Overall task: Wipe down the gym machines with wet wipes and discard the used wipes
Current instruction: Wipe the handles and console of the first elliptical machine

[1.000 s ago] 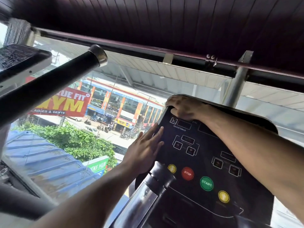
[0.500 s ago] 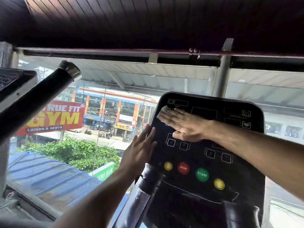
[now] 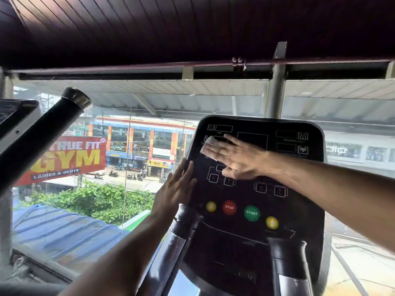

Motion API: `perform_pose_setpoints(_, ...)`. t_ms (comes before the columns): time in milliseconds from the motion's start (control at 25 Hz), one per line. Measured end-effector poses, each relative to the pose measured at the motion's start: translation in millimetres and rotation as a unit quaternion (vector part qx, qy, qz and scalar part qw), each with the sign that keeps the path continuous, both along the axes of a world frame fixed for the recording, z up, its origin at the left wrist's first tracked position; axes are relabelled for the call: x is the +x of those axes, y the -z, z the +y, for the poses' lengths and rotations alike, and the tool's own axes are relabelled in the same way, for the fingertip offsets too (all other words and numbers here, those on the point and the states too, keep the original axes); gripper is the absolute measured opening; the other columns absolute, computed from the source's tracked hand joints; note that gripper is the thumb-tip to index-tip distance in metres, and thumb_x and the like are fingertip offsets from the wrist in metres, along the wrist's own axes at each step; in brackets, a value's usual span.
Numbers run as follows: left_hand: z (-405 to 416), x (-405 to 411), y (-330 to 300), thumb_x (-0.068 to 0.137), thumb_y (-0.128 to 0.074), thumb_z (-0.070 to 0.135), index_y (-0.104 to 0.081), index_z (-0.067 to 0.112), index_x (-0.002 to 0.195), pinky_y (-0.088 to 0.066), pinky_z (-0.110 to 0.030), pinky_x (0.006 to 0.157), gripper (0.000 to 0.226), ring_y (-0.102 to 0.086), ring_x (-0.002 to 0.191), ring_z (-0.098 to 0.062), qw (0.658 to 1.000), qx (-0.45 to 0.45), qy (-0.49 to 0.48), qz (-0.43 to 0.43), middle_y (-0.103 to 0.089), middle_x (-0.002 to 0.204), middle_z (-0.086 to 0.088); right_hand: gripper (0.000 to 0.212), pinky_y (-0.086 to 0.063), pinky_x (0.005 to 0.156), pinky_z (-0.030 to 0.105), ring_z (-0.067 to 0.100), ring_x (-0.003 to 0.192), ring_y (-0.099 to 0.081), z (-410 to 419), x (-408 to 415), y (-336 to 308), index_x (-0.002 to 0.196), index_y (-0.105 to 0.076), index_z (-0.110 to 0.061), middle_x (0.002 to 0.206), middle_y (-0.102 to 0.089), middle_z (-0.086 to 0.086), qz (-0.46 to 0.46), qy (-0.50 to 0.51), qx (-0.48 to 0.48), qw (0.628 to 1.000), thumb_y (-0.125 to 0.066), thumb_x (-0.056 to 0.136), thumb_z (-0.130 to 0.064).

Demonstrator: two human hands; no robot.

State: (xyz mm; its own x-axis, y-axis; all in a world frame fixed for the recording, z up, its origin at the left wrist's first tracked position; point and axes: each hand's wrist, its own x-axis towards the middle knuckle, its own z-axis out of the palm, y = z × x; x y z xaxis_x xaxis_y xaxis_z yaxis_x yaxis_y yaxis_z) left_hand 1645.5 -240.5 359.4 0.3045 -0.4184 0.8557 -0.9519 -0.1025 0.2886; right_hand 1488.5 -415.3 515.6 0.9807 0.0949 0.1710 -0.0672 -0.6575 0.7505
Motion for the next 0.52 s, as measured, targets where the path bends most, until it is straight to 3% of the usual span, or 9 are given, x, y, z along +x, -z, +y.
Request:
perform_pose_setpoints(40, -0.9, -1.6, -0.4, 0.096, -0.029, 0.067, -0.034, 0.029, 0.16, -0.059, -0.056, 0.094, 0.075, -0.055, 0.138, -0.035, 1.0, -0.008, -0.005, 0.0, -0.03, 0.167, -0.002, 0.09, 0.021, 0.122, 0.048, 0.016, 0.151, 0.029, -5.8, -4.9, -9.8, 0.157, 0.026, -0.023, 0.164, 0.031, -0.001, -0.034, 0.028, 0.017, 0.999, 0.01, 0.08, -0.067)
perform_pose_setpoints(120, -4.9, -0.3, -0.2, 0.101, -0.026, 0.071, -0.032, 0.04, 0.159, -0.059, -0.059, 0.091, 0.066, -0.058, 0.134, -0.037, 0.999, -0.024, -0.004, -0.023, -0.032, 0.165, 0.0, 0.094, 0.017, 0.124, 0.051, 0.019, 0.153, 0.026, -7.5, -9.7, -12.0, 0.157, 0.025, -0.021, 0.165, 0.029, 0.001, -0.097, 0.059, 0.052, 0.992, 0.014, 0.076, -0.067)
perform_pose_setpoints(240, -9.5, 8.6, 2.7, 0.103, -0.019, 0.073, -0.019, 0.058, 0.154, -0.058, -0.064, 0.089, 0.054, -0.059, 0.131, -0.043, 0.998, -0.032, 0.005, -0.056, -0.031, 0.165, 0.006, 0.094, 0.02, 0.123, 0.049, 0.02, 0.152, 0.028, 10.6, -7.4, 30.4, 0.158, 0.024, -0.018, 0.163, 0.032, 0.002, -0.074, 0.025, 0.026, 0.997, 0.013, 0.077, -0.066)
perform_pose_setpoints(320, -8.7, 9.9, 4.3, 0.104, -0.023, 0.068, -0.024, 0.052, 0.155, -0.06, -0.064, 0.085, 0.053, -0.062, 0.128, -0.043, 0.997, -0.039, -0.008, -0.064, -0.035, 0.165, 0.003, 0.093, 0.022, 0.122, 0.05, 0.018, 0.152, 0.028, 10.8, -9.1, 33.6, 0.158, 0.025, -0.02, 0.163, 0.033, 0.0, -0.069, 0.025, 0.024, 0.997, 0.015, 0.077, -0.064)
perform_pose_setpoints(440, -9.9, 2.8, 3.7, 0.106, -0.036, 0.059, -0.043, 0.028, 0.154, -0.062, -0.06, 0.081, 0.057, -0.067, 0.121, -0.037, 0.997, -0.036, -0.053, -0.053, -0.045, 0.159, -0.006, 0.092, 0.016, 0.123, 0.055, 0.018, 0.153, 0.025, 0.2, -15.9, 12.0, 0.158, 0.023, -0.019, 0.166, 0.027, 0.002, -0.152, 0.07, 0.09, 0.982, 0.014, 0.077, -0.062)
perform_pose_setpoints(520, -11.2, 1.2, 1.2, 0.106, -0.03, 0.063, -0.042, 0.029, 0.153, -0.06, -0.061, 0.087, 0.059, -0.066, 0.123, -0.035, 0.997, -0.031, -0.057, -0.037, -0.039, 0.159, 0.001, 0.092, 0.015, 0.124, 0.055, 0.021, 0.152, 0.026, 4.9, -14.8, 28.3, 0.158, 0.022, -0.016, 0.167, 0.025, 0.005, -0.174, 0.068, 0.124, 0.975, 0.008, 0.08, -0.062)
